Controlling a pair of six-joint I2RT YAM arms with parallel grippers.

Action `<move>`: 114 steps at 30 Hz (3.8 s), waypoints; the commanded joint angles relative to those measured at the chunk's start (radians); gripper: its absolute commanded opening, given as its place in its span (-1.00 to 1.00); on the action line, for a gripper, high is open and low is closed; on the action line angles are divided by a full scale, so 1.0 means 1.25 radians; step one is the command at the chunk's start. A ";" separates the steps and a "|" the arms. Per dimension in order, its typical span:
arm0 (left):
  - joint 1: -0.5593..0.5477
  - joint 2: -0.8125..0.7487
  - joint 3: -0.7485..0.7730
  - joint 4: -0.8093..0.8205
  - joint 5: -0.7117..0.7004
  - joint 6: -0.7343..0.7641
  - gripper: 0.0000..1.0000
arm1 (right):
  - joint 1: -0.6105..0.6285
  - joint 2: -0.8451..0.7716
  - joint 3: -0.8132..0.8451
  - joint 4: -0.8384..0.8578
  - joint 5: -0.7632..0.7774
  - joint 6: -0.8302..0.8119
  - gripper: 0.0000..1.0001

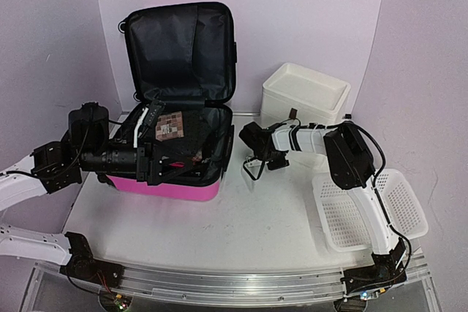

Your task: Open, take out, and arrange the luggage

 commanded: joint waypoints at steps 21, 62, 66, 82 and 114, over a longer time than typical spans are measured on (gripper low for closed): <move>-0.002 0.095 0.137 0.011 0.080 -0.015 0.73 | -0.061 -0.085 -0.113 0.031 -0.096 -0.357 -0.01; -0.003 0.148 0.176 0.015 0.110 -0.034 0.73 | 0.041 -0.157 -0.027 -0.121 -0.249 -0.090 -1.00; -0.002 0.147 0.174 0.015 0.112 -0.034 0.73 | 0.060 -0.157 -0.023 -0.151 -0.236 -0.029 -1.00; -0.002 0.128 0.161 0.015 0.103 -0.028 0.73 | 0.172 -0.202 -0.022 -0.243 -0.329 0.219 -1.00; 0.361 0.261 0.288 -0.320 -0.096 0.086 0.90 | 0.178 -0.787 -0.500 -0.161 -0.429 1.088 0.97</move>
